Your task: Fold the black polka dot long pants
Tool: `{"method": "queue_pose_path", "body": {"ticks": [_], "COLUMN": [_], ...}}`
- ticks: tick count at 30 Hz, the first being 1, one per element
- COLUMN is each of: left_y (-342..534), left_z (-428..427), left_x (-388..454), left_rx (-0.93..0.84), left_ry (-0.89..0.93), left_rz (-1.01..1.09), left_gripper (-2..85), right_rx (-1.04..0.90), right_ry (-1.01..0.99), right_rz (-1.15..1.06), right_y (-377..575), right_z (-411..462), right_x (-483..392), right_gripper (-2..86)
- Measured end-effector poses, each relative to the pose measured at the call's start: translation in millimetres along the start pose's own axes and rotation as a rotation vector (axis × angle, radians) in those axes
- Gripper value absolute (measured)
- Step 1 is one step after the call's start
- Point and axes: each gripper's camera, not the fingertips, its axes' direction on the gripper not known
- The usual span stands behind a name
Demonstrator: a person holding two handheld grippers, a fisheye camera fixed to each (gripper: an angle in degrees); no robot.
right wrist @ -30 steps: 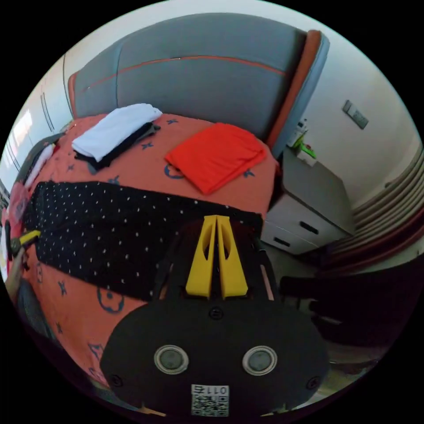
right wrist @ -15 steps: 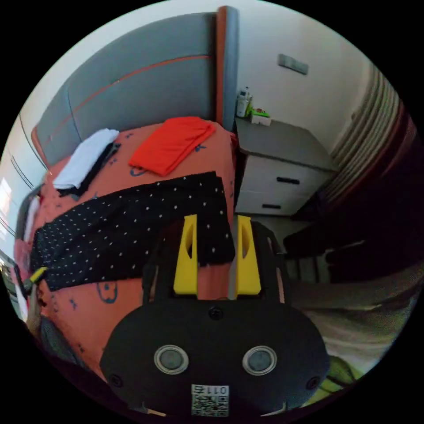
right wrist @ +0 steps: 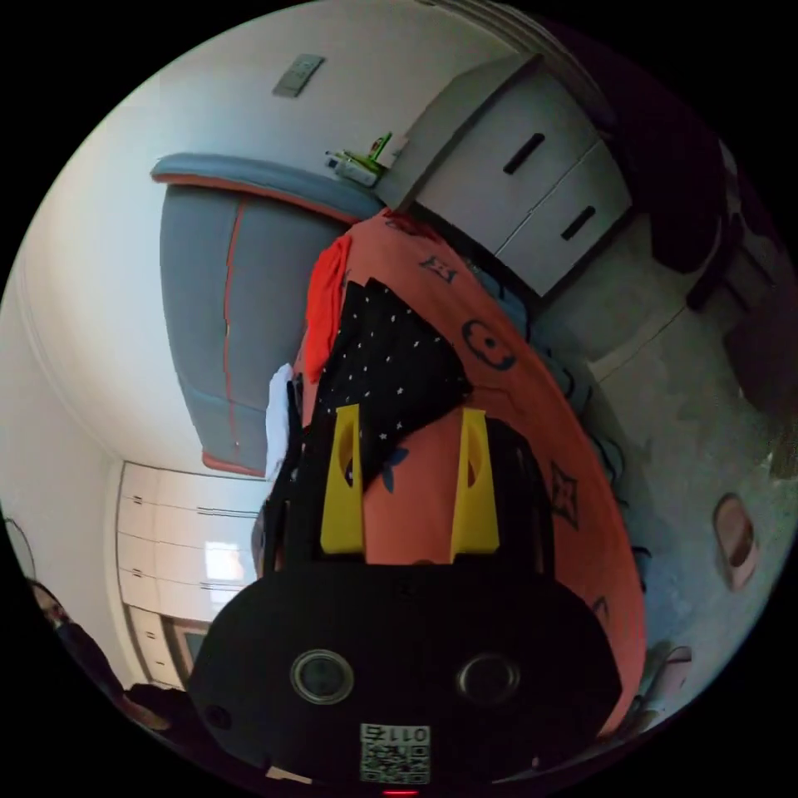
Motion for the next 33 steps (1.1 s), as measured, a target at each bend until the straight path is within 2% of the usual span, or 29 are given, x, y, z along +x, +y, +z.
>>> {"method": "queue_pose_path", "body": {"ticks": [7, 10, 12, 16, 18, 21, 25, 27, 29, 31, 33], "left_y": [6, 8, 10, 14, 17, 21, 27, 28, 25, 22, 14], "left_z": [10, 12, 9, 4, -3, -12, -18, -13, -7, -2, 3], "left_x": [4, -4, -15, -36, -51, -69, -84, -92, -95, -96, -92], "left_rx": [-0.034, -0.027, -0.001, 0.042, 0.090, 0.137, 0.168, 0.150, 0.133, 0.118, 0.106], "left_ry": [-0.032, -0.054, -0.055, -0.045, -0.029, -0.010, 0.009, 0.047, 0.087, 0.134, 0.173], "left_rz": [0.000, -0.032, -0.086, -0.172, -0.241, -0.328, -0.408, -0.454, -0.473, -0.479, -0.462], "left_gripper": [-0.2, -0.2, -0.2, -0.1, 0.0, 0.1, 0.2, 0.3, 0.4, 0.5, 0.7], "right_rx": [0.061, 0.122, 0.155, 0.140, 0.092, 0.031, -0.159, -0.321, -0.460, -0.370, -0.338], "right_ry": [-0.032, 0.063, 0.184, 0.293, 0.347, 0.434, 0.629, 0.761, 0.839, 0.881, 0.886], "right_rz": [0.034, -0.056, -0.226, -0.543, -0.815, -1.083, -1.335, -1.465, -1.488, -1.509, -1.487], "right_y": [12, 35, 60, 116, 182, 284, 400, 460, 488, 507, 516], "right_z": [14, 17, 25, 62, 102, 165, 266, 333, 369, 378, 377], "right_x": [-16, -57, -113, -219, -296, -360, -379, -364, -349, -348, -358], "right_gripper": [2.8, 0.9, 0.5, 0.5, 0.8, 1.5, 2.3, 2.9, 3.6, 4.8, 9.4]}}
